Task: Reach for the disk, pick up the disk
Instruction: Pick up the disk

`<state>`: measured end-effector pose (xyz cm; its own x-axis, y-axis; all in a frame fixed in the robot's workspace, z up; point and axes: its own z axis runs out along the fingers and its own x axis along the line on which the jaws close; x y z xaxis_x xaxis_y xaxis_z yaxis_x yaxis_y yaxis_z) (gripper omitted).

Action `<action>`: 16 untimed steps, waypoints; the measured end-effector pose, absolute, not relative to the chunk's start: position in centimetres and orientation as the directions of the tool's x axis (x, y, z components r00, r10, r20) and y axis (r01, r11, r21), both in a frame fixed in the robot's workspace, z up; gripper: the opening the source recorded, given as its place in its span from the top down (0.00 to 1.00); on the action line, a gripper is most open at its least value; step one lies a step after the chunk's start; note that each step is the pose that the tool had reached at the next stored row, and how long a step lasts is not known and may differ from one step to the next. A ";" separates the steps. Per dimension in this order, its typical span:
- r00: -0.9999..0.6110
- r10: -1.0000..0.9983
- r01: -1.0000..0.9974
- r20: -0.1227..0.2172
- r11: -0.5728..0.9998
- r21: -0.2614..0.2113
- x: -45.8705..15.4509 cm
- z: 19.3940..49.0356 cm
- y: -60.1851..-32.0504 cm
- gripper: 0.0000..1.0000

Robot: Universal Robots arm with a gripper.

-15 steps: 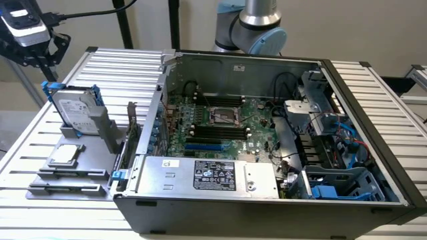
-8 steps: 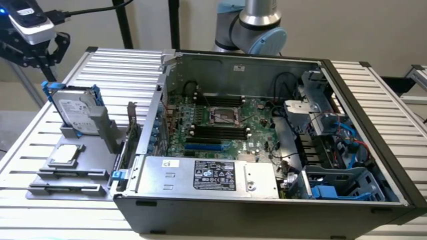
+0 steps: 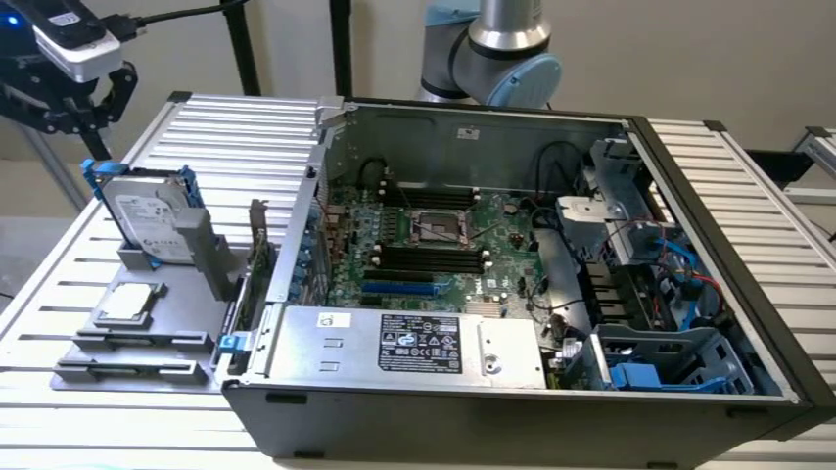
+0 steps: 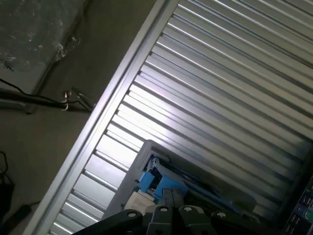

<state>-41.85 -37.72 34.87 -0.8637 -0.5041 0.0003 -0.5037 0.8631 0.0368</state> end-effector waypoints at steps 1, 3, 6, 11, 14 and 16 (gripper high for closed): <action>-0.855 -0.519 -0.519 0.000 0.854 0.037 -41.8 34.9 -37.7 0.89; -0.835 -0.550 -0.549 0.000 0.835 0.037 -41.8 34.9 -37.7 0.89; -0.804 -0.595 -0.594 0.000 0.804 0.037 -41.8 34.9 -37.7 0.89; -0.746 -0.666 -0.666 0.000 0.745 0.037 -41.8 34.9 -37.7 0.89; -0.709 -0.705 -0.705 0.000 0.709 0.037 -41.8 34.9 -37.7 0.89; -0.683 -0.730 -0.730 0.000 0.683 0.037 -41.8 34.9 -37.7 0.89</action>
